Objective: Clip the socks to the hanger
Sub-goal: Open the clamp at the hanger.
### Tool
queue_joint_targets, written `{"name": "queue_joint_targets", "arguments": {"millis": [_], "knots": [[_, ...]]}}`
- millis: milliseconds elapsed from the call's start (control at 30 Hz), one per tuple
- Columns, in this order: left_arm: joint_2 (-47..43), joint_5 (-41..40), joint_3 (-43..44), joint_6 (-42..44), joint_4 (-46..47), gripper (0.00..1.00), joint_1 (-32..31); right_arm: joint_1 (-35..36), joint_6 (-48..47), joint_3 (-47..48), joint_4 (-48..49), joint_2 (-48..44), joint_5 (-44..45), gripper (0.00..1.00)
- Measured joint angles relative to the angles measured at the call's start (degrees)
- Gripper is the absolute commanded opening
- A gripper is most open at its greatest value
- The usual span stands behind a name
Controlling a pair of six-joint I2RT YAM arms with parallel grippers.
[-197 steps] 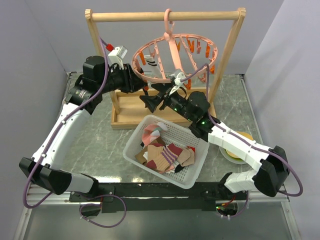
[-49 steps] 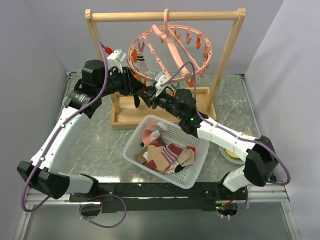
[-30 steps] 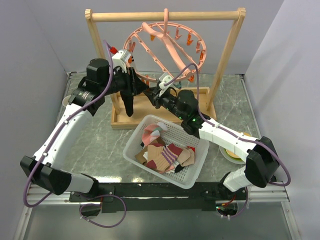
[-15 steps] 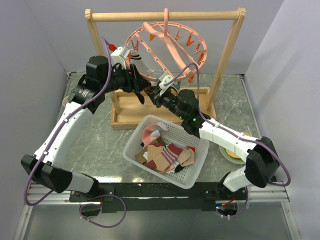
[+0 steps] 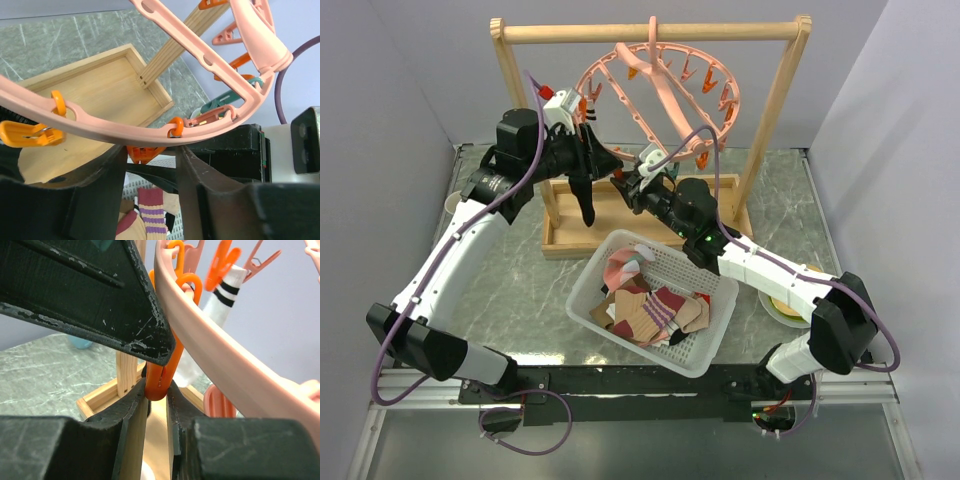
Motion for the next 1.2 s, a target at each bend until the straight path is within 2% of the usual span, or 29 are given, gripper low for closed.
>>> {"name": "queue_joint_targets", "arguments": {"millis": [100,133,233,467,667,700,733,800,867,933,967,1200], "knots": [[0.00,-0.68,0.00,-0.22,-0.13,0.31,-0.04,-0.02,0.00,0.00,0.07,0.11,0.15,0.00],[0.00,-0.74,0.00,-0.33,-0.17,0.23,-0.04,-0.02,0.00,0.00,0.13,0.11,0.15,0.00],[0.00,-1.05,0.00,-0.28,-0.07,0.13,-0.02,-0.09,0.02,0.02,0.17,0.15,0.17,0.00],[0.00,-1.53,0.00,-0.24,0.31,0.01,0.15,-0.11,0.20,0.11,0.24,0.17,0.17,0.01],[0.00,-1.46,-0.02,-0.24,0.42,0.01,0.26,-0.11,0.24,0.11,0.13,0.15,0.42,0.15],[0.00,-1.44,-0.04,-0.24,0.42,0.01,0.26,-0.11,0.31,0.11,-0.07,0.00,0.52,0.19],[-0.02,-1.31,-0.11,-0.26,0.46,0.01,0.26,-0.11,0.46,0.09,-0.35,-0.20,0.63,0.28],[-0.02,-0.57,-0.13,-0.31,0.55,0.01,0.26,-0.11,0.96,-0.42,-1.62,-1.53,0.92,0.68],[-0.09,-0.33,-0.20,-0.28,0.94,0.01,0.11,-0.04,1.66,-1.73,-3.80,-4.13,0.81,0.74],[-0.20,-0.24,-0.44,-0.26,1.16,0.01,0.09,0.11,1.84,-2.29,-7.45,-6.91,0.48,0.89],[-0.31,-0.20,-0.68,-0.26,1.20,0.01,0.17,0.04,2.21,-2.43,-9.09,-8.52,0.44,0.99],[-0.92,-0.15,-0.83,-0.28,1.20,0.01,0.35,0.94,5.49,-11.78,-16.61,-22.58,0.81,1.00]]}}
